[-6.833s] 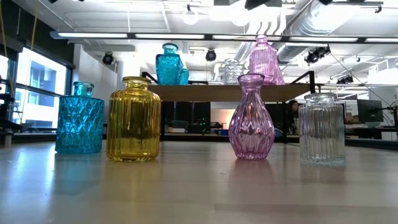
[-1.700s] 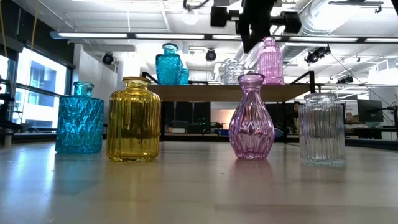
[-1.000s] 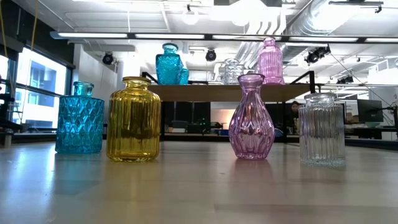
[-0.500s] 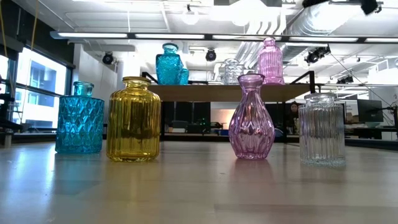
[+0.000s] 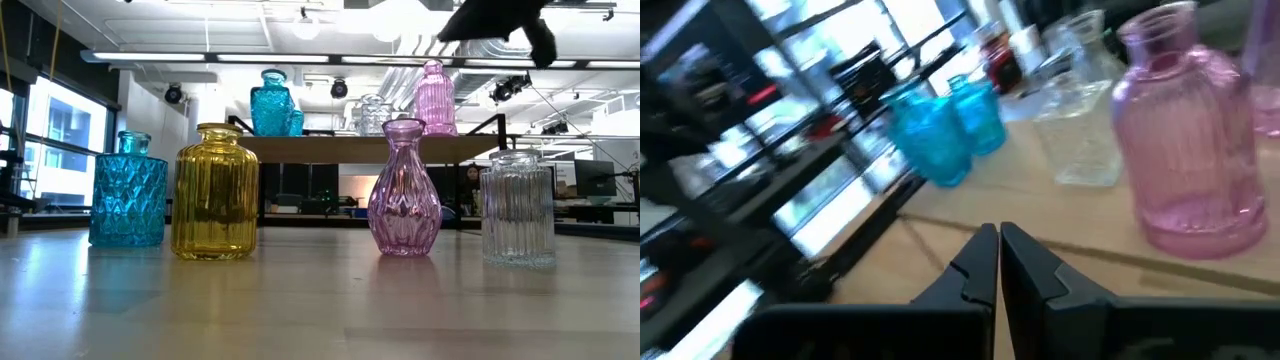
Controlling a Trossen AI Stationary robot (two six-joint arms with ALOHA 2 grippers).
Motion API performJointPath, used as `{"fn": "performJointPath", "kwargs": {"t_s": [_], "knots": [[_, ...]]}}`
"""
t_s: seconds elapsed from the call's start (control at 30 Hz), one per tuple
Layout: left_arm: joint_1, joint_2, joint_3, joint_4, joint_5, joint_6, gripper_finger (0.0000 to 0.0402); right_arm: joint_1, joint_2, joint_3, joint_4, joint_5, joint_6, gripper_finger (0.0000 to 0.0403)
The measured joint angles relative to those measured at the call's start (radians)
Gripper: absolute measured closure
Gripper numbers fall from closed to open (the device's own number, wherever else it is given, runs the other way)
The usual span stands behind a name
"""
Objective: Sort vases onto shelf
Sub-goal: Put the top purple vase on the shelf aligned with the other purple vase
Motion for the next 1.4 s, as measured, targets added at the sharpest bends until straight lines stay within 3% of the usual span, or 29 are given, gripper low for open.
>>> {"fn": "performJointPath", "kwargs": {"t_s": [0.2,0.43,1.4], "knots": [[0.0,-0.037,0.0,-0.004,-0.019,-0.019,0.0344,-0.082,0.135,0.0,0.045,0.042,0.111,0.0403],[0.0,-0.082,0.0,-0.005,-0.028,-0.023,0.0344,-0.139,0.218,-0.001,0.135,0.058,0.128,0.0403],[0.0,-0.092,0.0,-0.005,-0.029,-0.049,0.0344,-0.294,0.218,-0.001,0.161,0.032,0.128,0.0403]]}}
